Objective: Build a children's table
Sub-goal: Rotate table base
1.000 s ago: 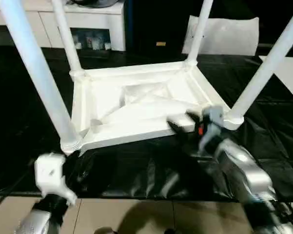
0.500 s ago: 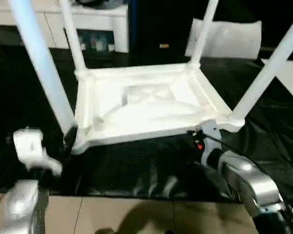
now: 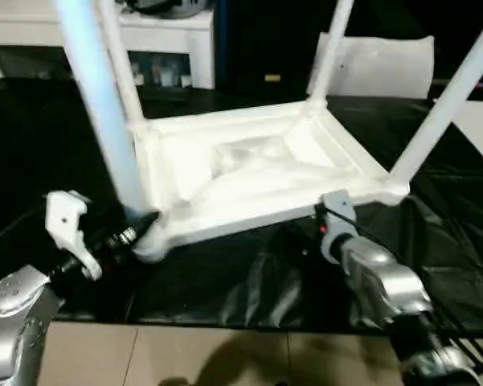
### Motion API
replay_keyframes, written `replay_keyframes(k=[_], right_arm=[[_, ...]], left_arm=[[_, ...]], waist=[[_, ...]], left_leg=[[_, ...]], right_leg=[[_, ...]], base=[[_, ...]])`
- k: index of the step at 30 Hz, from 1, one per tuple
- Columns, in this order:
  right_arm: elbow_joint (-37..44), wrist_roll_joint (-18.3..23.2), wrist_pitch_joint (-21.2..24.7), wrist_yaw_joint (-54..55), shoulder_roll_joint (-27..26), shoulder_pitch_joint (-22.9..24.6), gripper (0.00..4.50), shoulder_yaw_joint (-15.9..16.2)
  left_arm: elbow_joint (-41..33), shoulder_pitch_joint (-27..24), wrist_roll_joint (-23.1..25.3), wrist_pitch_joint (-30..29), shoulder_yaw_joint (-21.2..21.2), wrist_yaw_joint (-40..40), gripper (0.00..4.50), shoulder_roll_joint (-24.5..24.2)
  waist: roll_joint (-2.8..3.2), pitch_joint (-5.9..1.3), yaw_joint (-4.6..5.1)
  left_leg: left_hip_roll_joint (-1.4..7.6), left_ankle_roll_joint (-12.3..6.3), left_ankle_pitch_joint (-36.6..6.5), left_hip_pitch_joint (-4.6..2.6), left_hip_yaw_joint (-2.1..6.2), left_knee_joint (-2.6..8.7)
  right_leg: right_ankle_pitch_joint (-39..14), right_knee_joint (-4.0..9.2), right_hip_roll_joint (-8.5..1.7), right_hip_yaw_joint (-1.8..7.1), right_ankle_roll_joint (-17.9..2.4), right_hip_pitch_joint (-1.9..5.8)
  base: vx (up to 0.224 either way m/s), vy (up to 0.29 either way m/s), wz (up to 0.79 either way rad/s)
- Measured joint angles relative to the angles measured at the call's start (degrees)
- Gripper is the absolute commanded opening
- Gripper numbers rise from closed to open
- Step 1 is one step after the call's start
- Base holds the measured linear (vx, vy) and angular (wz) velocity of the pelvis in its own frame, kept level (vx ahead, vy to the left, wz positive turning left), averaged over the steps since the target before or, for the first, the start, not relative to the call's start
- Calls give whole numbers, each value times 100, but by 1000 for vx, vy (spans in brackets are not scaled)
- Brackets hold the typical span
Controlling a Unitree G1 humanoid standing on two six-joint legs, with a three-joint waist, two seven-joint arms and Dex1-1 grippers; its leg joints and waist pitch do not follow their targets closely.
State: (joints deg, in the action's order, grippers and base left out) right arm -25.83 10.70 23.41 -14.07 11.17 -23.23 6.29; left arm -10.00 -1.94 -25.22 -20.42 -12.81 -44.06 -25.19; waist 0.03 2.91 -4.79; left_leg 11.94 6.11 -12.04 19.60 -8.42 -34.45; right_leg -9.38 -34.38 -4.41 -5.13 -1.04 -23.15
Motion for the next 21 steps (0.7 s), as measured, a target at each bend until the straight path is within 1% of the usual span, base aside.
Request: replay_keyframes(k=[1, 3, 4, 5, 6, 9, 10, 13, 17, 21], right_arm=[[-128, -23, -82, 0, -47, -50, 450, -21], [-412, -88, -230, 16, -161, -206, 450, -38], [-525, -121, -305, 23, -196, -252, 450, -75], [-622, -135, -361, 22, -243, -299, 450, -83], [-708, -159, -386, 22, -299, -365, 450, -89], [-764, -186, -437, 21, -398, -396, 450, -85], [-834, -201, -484, 19, -445, -445, 450, -74], [-971, -265, -557, 2, -570, -548, 450, -67], [-1124, -417, -685, -82, -662, -664, 450, -1], [-1333, -495, -781, -140, -811, -824, 450, 50]], left_arm=[[-102, -57, -82, -108, 42, -84, 302, -40], [-335, -201, -227, -288, 141, -218, 302, -167], [-478, -262, -293, -378, 260, -330, 302, -178], [-585, -319, -351, -452, 354, -385, 302, -177], [-734, -386, -416, -530, 490, -409, 302, -168], [-920, -419, -462, -653, 813, -431, 302, -59], [-929, -405, -456, -678, 924, -422, 302, 51], [-897, -283, -432, -690, 1188, -373, 302, 239], [-867, -46, -420, -739, 1413, -304, 302, 434], [-762, 316, -315, -717, 1729, -254, 302, 721]], waist=[[0, 0, 5], [-1, 0, 49], [0, 0, 72], [-1, 0, 96], [-2, 0, 144], [-3, 0, 219], [-5, 1, 265], [-13, 5, 320], [-13, 6, 323], [-14, 6, 339]], left_leg=[[0, 0, 0, -10, -4, 0], [1, 0, 0, -22, -9, 1], [0, 0, 0, -27, -10, 1], [0, 0, 0, -31, -10, 1], [0, 0, 0, -33, -11, 1], [1, 0, 0, -40, -13, 2], [1, 0, 0, -41, -14, 2], [1, 0, 0, -40, -15, 3], [1, 1, -1, -37, -18, 11], [1, 1, -2, -29, -28, 18]], right_leg=[[0, -3, 0, 3, 1, 3], [-1, -9, 1, 7, 1, 5], [-1, -10, 1, 9, 2, 6], [-1, -12, 2, 11, 2, 6], [-1, -12, 3, 12, 2, 7], [-1, -13, 8, 15, 2, 7], [-1, -15, 9, 16, 2, 6], [-1, -19, 19, 16, 1, 0], [-1, -21, 22, 16, 0, -8], [-1, -20, 22, 18, -5, -19]], base=[[0, 0, 0], [0, 0, 0], [0, 0, 0], [0, 0, 0], [0, 0, 0], [0, 0, 0], [0, 0, 0], [0, 0, 0], [0, 0, 0], [0, 0, 0]])
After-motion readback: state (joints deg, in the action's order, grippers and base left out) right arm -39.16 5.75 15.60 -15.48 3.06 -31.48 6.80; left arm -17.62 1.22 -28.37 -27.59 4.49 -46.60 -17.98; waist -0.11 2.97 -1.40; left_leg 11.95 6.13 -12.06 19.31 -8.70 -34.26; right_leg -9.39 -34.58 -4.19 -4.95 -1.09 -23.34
